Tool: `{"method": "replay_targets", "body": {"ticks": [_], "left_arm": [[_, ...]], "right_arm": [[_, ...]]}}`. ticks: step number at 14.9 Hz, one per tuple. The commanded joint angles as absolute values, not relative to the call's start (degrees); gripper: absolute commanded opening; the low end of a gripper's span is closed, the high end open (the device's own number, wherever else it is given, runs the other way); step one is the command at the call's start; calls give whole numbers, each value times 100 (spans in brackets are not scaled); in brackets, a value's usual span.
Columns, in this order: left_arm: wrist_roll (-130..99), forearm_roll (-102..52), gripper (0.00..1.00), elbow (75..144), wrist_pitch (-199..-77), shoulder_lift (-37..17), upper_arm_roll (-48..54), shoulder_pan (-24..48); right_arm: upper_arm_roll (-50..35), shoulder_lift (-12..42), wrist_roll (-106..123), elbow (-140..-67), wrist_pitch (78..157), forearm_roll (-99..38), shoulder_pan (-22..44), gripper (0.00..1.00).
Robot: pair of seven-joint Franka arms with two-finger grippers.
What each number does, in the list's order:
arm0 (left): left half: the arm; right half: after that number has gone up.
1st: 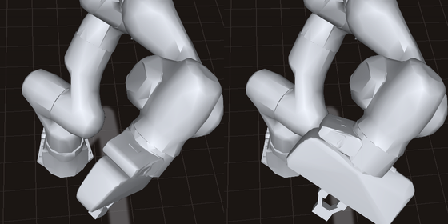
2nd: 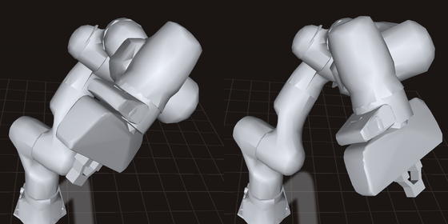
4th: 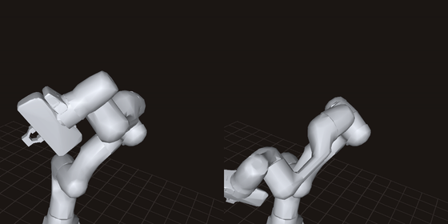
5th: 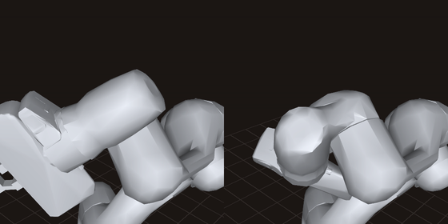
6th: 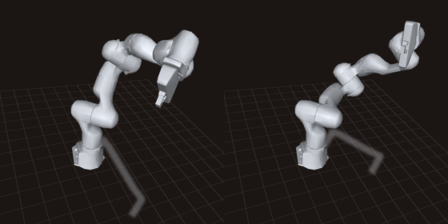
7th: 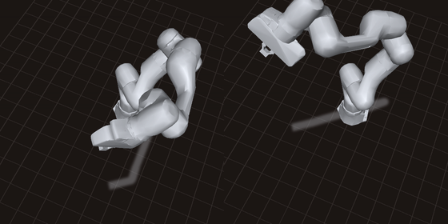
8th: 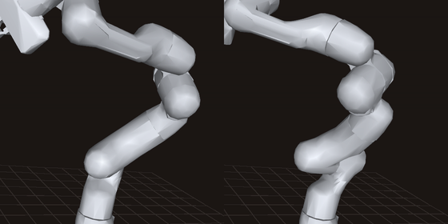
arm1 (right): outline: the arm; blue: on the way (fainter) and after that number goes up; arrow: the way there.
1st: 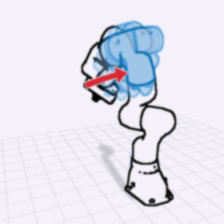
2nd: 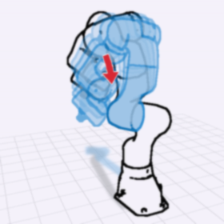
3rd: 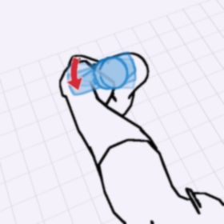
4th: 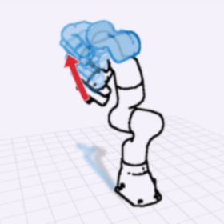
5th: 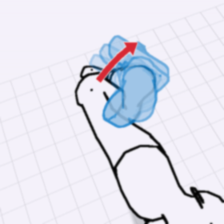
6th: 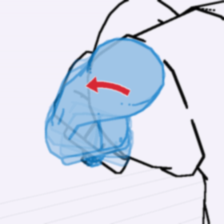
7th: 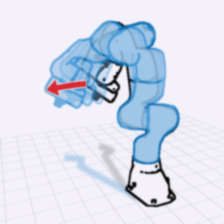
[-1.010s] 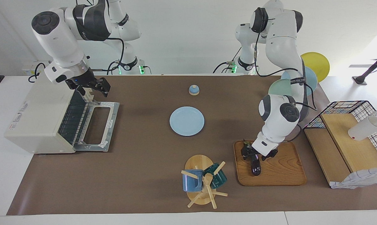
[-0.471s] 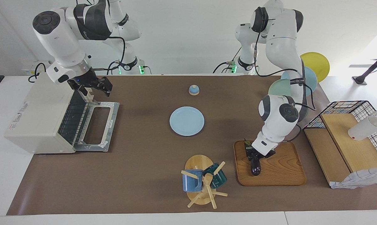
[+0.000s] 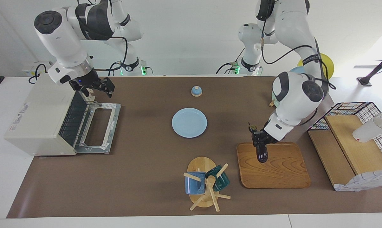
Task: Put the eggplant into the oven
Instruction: 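Carry the eggplant and set it on the blue plate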
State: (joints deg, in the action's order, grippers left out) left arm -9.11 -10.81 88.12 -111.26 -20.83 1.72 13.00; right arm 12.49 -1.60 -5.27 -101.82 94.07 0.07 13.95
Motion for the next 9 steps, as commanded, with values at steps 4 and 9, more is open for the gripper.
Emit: {"method": "replay_targets", "body": {"ticks": [4, 9], "left_arm": [[-2714, -1169, 0, 10209, -11431, -1092, 132, 2906], [-3488, -1169, 0, 11206, -13191, -1080, 141, 3980]], "right_arm": [[1222, -246, -105, -10222, 9712, -158, 1345, 100], [1222, -246, -123, -10222, 9668, -149, 1354, 100]]}}
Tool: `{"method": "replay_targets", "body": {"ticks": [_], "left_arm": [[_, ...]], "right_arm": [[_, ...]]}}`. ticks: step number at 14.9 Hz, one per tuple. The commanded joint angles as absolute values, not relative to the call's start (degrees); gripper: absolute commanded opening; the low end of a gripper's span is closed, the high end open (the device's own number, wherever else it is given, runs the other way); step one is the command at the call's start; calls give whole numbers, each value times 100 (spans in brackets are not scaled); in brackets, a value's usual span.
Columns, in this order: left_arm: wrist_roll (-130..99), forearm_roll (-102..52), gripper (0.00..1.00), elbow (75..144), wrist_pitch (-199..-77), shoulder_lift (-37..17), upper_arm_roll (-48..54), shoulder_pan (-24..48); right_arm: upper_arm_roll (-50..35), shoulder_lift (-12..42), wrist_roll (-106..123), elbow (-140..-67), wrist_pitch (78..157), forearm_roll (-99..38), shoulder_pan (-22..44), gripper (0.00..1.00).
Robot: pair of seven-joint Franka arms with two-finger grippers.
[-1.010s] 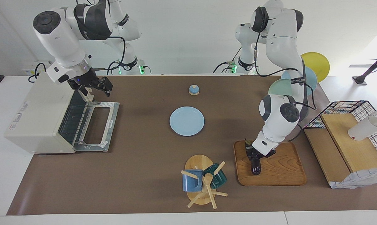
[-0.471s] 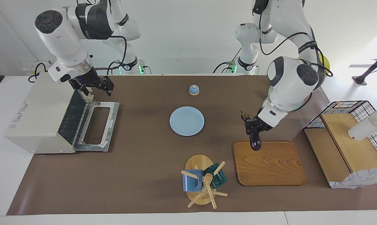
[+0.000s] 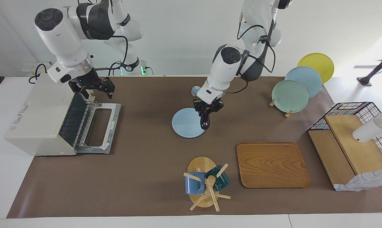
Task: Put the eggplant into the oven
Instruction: 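Carry the eggplant and set it on the blue plate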
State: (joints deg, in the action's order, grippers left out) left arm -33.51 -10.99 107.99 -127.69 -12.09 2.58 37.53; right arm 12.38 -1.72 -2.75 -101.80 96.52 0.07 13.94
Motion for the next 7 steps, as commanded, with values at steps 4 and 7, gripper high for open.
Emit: {"method": "replay_targets", "body": {"ticks": [4, 7], "left_arm": [[-3463, -1169, 0, 11250, -13833, -1616, 132, 4263], [-3445, -1160, 0, 11250, -14133, -1863, 123, 4333]], "right_arm": [[1222, -237, -123, -10213, 9703, -149, 1354, 100], [1222, -237, -97, -10213, 9703, -167, 1354, 100]]}}
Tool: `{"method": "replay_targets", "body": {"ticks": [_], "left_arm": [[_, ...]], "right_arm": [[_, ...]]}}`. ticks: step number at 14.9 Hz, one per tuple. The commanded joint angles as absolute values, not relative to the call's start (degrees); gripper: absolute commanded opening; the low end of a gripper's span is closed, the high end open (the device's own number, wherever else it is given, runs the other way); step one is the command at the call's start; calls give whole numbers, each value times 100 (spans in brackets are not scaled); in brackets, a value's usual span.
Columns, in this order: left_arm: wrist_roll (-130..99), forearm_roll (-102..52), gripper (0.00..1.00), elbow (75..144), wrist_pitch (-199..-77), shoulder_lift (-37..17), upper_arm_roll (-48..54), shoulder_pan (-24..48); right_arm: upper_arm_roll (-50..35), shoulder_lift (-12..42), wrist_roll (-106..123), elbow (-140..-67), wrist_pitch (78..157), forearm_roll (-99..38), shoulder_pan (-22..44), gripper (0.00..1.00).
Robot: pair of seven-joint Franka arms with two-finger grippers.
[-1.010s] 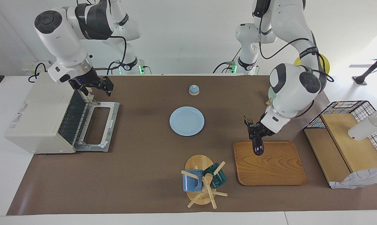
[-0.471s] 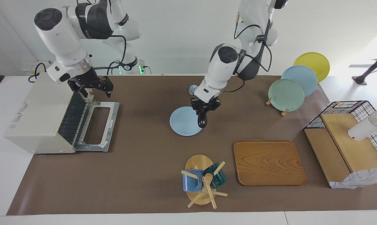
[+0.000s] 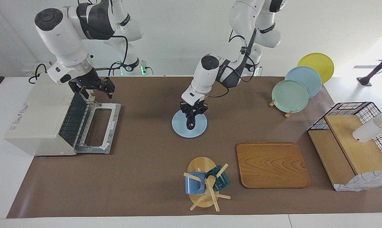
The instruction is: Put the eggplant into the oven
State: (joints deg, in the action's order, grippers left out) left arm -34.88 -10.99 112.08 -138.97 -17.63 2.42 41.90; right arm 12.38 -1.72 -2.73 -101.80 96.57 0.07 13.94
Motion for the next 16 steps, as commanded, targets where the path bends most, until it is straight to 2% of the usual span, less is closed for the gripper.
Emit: {"method": "replay_targets", "body": {"ticks": [1, 4, 5, 6, 8, 11, 14, 16], "left_arm": [[-3428, -1160, 0, 11250, -14133, -1863, 123, 4324], [-3209, -1160, 2, 11250, -14080, -1863, 123, 4289], [-3112, -1160, 46, 11250, -14071, -1863, 123, 4272], [-3120, -1160, 99, 11250, -14063, -1846, 123, 4271], [-3076, -1160, 100, 11233, -13914, -1741, 97, 4193], [-2945, -1160, 100, 11162, -13379, -1294, 97, 3772], [-2962, -1082, 100, 10926, -12510, -819, 62, 3079], [-2883, -758, 100, 10488, -11676, -625, 70, 2473]], "right_arm": [[1222, -237, -88, -10213, 9703, -158, 1354, 100], [1222, -237, -88, -10222, 9721, -158, 1354, 100], [1222, -237, -79, -10213, 9703, -158, 1354, 100], [1222, -237, -70, -10204, 9660, -158, 1354, 100], [1222, -220, -97, -10187, 9659, -150, 1362, 100], [1213, -220, -97, -10143, 9572, -141, 1362, 100], [1222, -272, -88, -9766, 8827, -150, 1301, 100], [1222, -325, -97, -9616, 8745, -149, 1353, 100]]}}
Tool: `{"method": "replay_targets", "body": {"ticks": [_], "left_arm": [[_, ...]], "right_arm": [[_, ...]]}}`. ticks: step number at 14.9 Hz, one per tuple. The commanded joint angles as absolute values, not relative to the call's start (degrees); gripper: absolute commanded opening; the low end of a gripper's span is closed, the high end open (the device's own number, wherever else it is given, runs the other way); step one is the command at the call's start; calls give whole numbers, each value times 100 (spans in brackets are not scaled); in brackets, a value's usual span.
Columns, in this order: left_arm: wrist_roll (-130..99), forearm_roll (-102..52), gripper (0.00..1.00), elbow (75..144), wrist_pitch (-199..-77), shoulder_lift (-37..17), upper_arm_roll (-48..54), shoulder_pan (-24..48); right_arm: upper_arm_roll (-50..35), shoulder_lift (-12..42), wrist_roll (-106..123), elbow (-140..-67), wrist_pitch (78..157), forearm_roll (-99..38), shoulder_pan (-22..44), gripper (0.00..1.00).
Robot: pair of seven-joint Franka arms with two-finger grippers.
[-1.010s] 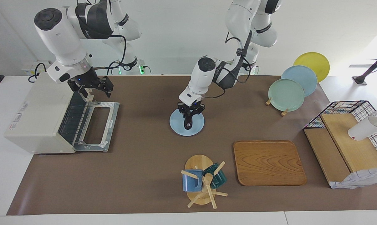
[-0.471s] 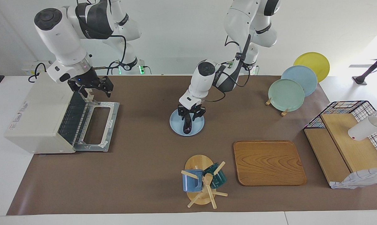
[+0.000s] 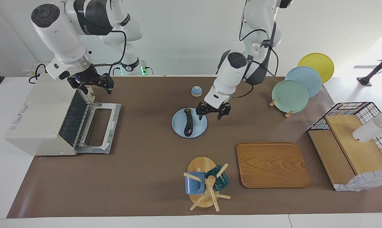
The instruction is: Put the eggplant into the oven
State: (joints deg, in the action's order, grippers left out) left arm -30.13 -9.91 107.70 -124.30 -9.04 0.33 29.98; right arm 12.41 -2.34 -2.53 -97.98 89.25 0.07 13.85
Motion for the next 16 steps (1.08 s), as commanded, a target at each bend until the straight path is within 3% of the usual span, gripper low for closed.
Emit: {"method": "replay_targets", "body": {"ticks": [1, 4, 7, 12, 16], "left_arm": [[-2709, -660, 100, 10268, -11333, -528, 79, 2191], [-1657, -555, 100, 9993, -10497, -125, 70, 1479], [-1099, -291, 100, 10011, -9872, 263, 70, 1135], [-747, -202, 100, 10160, -8991, 562, 105, 985], [-773, -220, 100, 9977, -8992, 466, 123, 853]], "right_arm": [[1204, -360, -158, -9754, 8954, -158, 1388, 100], [1037, -239, -1173, -9906, 9632, -141, 2465, 100], [1020, 664, -2247, -9363, 10071, -158, 3600, 100], [914, 2247, -3794, -8974, 11495, -212, 4683, 100], [896, 2864, -3946, -9061, 12461, -272, 5008, 100]]}}
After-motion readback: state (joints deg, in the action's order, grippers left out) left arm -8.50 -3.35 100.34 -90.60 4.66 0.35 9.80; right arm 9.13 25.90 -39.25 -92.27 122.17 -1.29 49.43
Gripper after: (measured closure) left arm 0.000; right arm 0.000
